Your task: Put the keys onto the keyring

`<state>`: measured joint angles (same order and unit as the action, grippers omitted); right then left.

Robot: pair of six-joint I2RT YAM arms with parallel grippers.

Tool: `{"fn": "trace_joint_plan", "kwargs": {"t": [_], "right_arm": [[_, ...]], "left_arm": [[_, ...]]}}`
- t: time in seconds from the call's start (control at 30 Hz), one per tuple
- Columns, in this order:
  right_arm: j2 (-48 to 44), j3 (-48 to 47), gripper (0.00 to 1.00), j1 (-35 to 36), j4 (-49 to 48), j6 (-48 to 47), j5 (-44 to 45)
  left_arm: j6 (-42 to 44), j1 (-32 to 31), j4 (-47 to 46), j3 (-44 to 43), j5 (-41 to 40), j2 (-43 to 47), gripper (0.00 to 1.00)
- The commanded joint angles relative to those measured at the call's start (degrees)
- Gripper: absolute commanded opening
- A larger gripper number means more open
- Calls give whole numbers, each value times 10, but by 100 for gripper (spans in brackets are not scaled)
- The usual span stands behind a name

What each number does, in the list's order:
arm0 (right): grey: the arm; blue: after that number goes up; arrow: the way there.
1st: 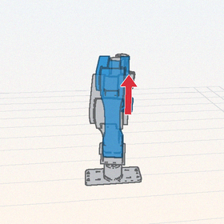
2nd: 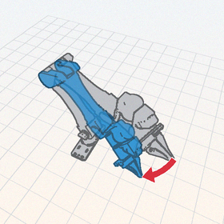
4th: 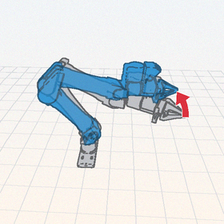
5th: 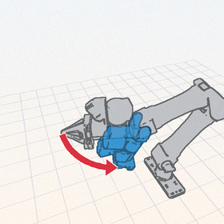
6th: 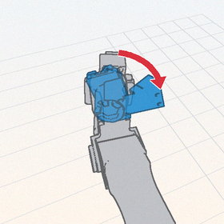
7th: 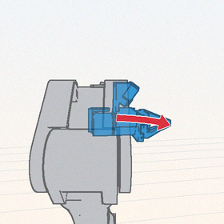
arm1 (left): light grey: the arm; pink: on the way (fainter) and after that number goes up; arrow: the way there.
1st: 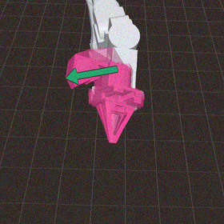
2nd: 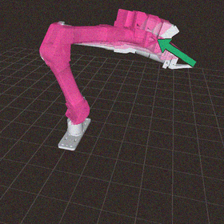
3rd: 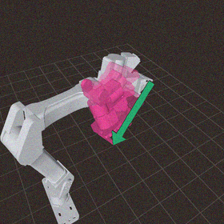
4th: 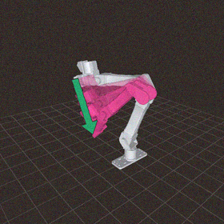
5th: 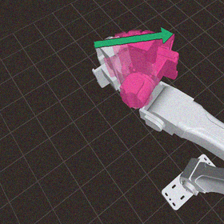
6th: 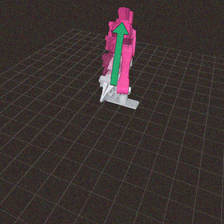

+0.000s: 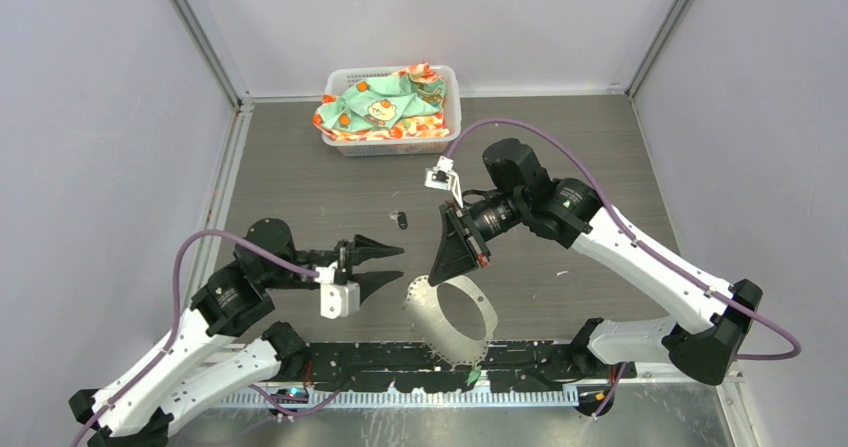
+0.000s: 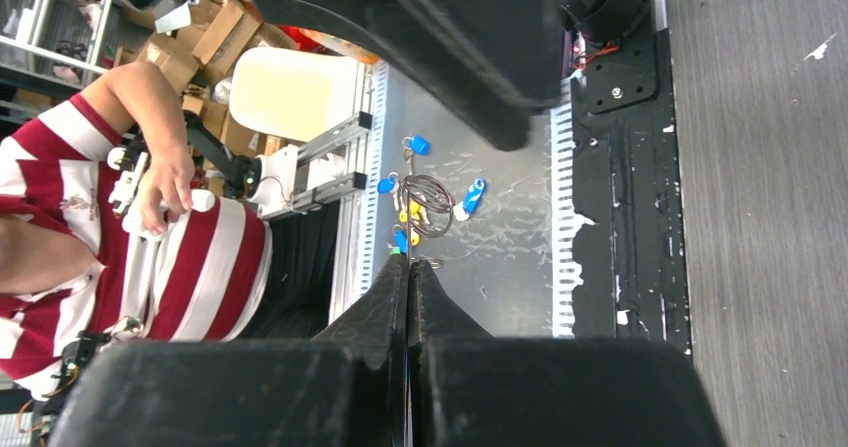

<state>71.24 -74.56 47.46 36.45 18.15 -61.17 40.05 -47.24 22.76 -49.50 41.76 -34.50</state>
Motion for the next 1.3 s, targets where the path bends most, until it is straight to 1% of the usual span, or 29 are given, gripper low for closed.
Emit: {"fn": "trace_joint_plan", "kwargs": {"t": [0.0,0.13,0.23,0.5,0.63,0.87,1.0,1.07,1.13,1.27], "right_arm": [[-14,2,1,2,-43,26,-43],[-6,-1,1,2,-46,30,-44],[-6,0,1,2,-47,29,-42],[2,2,1,2,-62,33,-31],[1,8,1,2,-83,48,-27],[-3,18,1,2,-102,64,-25],[-4,20,1,1,-96,59,-25],[-2,21,1,2,-91,56,-26],[-2,21,1,1,-89,55,-25],[-3,17,1,2,-90,55,-25]], "left_arm": [[62,-1,-84,25,-32,-1,41],[36,-3,-86,15,38,-12,43],[24,-7,-89,12,51,-9,44],[-49,-10,-89,-11,94,-19,43],[-56,-13,-90,-16,99,-21,42],[-62,-17,-92,-17,93,-20,36],[-77,-17,-92,-22,82,-15,28],[-87,-17,-86,-26,75,-14,26],[-72,-17,-51,-30,89,-11,27],[-82,-18,-38,-24,116,-4,35]]}}
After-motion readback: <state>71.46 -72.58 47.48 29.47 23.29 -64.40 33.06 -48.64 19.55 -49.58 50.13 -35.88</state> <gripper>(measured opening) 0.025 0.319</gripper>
